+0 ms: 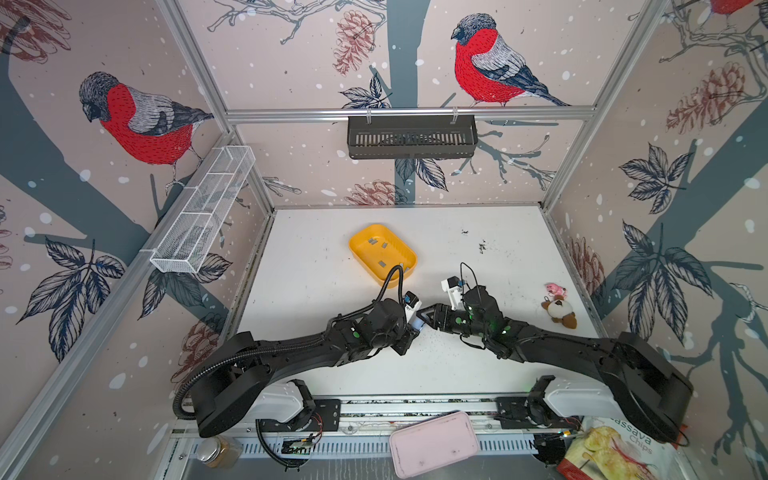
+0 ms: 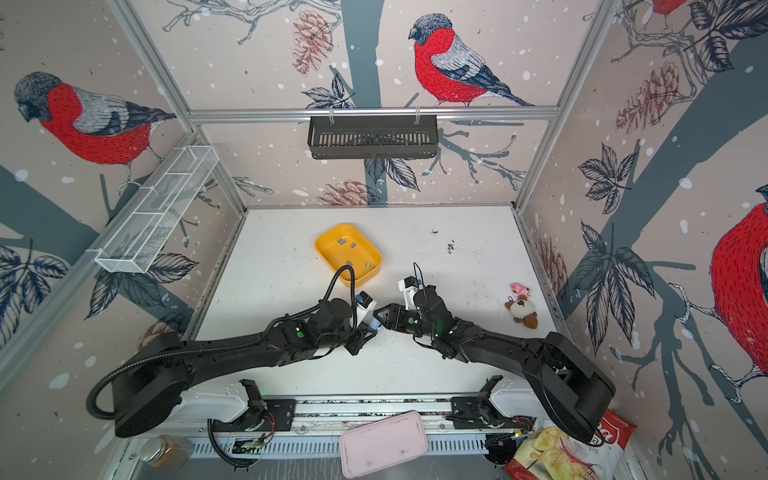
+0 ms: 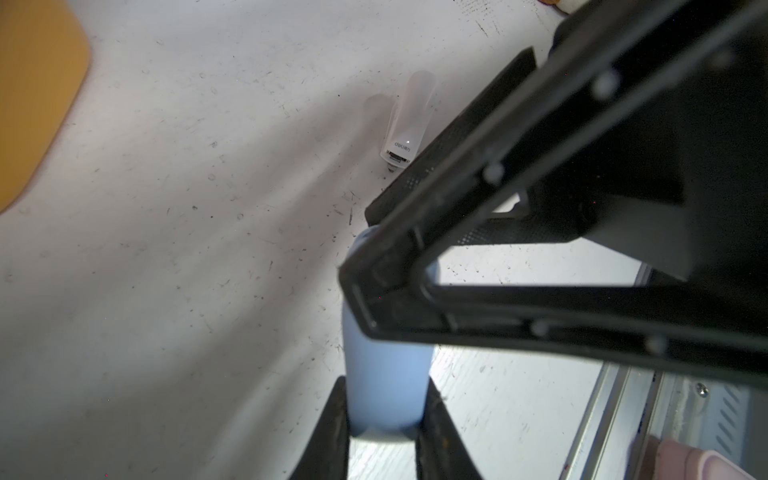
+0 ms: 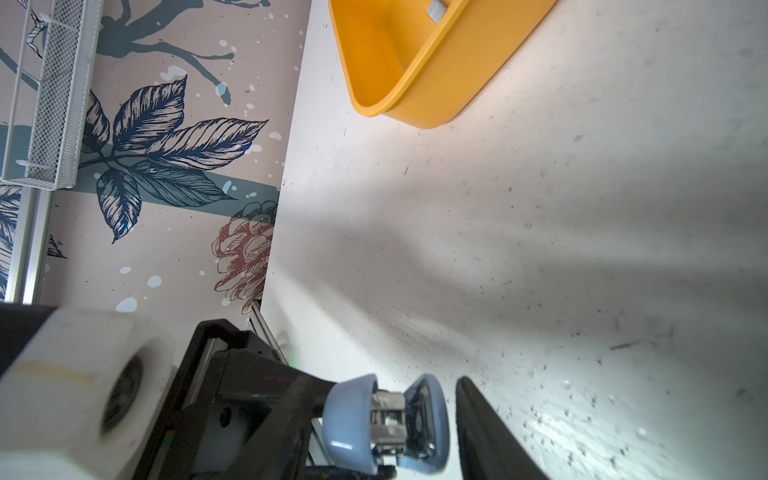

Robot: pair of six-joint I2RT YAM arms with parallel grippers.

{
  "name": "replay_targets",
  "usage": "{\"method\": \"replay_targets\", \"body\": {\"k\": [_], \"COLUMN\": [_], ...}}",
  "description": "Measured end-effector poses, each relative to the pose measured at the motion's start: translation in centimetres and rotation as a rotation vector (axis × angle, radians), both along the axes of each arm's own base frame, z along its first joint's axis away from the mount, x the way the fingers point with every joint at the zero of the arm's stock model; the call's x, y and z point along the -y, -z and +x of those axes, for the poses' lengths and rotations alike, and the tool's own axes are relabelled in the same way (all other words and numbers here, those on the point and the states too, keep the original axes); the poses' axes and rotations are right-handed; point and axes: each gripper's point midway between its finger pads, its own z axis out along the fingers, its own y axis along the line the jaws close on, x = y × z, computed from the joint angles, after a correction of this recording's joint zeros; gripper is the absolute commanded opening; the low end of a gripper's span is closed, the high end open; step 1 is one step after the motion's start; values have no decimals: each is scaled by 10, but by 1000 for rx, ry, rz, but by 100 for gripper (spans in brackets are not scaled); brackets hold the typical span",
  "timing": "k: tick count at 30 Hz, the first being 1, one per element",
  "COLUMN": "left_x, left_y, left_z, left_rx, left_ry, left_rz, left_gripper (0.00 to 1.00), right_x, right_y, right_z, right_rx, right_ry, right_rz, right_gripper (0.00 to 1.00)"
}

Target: Load the staples into the stapler

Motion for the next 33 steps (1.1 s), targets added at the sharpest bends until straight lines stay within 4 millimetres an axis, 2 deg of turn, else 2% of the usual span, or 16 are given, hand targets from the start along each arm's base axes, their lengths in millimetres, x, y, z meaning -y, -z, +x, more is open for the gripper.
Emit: {"method": "replay_targets", "body": {"k": [3, 8, 12, 15, 23, 33], "left_x": [0, 0, -1, -2, -3, -8], "left_y": [0, 1, 4, 5, 0, 5], "left_z": [0, 0, 0, -1, 0, 2], "left_rx": [0, 0, -3, -6, 6, 7], "left_ry": [0, 0, -2, -2, -6, -36], "left_rz": [0, 1, 8, 12, 2, 22], "left_gripper": [14, 14, 14, 14, 14, 15], "right_x": [1, 1, 4, 8, 24, 63], "right_y": [0, 1, 3, 0, -16, -37], "right_z": [0, -1, 0, -1, -3, 2], "right_rx": [-1, -2, 11, 39, 178, 324], "right_ry": [0, 0, -1, -1, 5, 125], "right_rz": [-1, -4, -28, -47, -88, -177], "right_gripper": [59, 69, 84, 99, 100, 100]}}
